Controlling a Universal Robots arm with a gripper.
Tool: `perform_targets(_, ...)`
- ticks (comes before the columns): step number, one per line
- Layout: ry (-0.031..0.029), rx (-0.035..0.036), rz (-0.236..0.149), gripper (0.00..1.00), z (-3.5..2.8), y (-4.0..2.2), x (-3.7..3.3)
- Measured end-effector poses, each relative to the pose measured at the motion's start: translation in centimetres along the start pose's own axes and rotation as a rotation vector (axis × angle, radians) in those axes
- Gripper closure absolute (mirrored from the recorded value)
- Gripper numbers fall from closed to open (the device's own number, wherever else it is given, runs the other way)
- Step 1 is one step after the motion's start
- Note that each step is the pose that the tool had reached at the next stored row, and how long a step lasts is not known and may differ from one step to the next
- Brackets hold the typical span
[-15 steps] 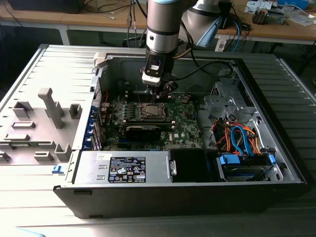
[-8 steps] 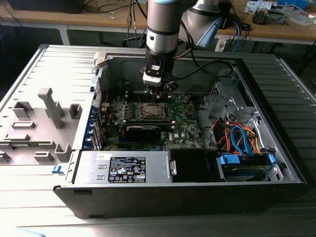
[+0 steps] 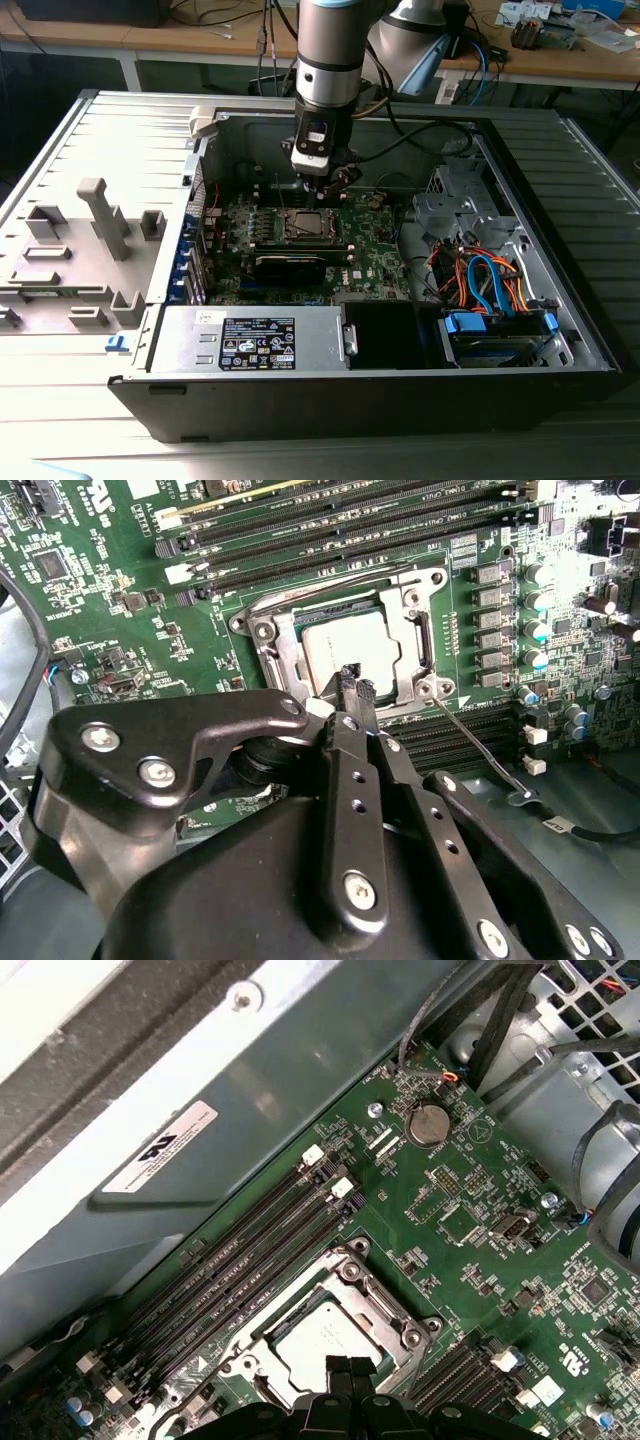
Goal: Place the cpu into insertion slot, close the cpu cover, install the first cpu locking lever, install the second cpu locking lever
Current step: 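Install the first cpu locking lever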
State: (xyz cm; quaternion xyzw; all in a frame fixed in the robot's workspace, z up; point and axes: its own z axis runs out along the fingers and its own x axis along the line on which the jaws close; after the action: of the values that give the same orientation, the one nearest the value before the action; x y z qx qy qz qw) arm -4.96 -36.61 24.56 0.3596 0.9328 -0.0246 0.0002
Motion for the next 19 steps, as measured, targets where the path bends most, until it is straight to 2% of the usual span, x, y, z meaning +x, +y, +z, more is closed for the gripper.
perform_targets(19, -0.0024, -0.0009, -0.052, 0.89, 0.0, 0.0, 0.0)
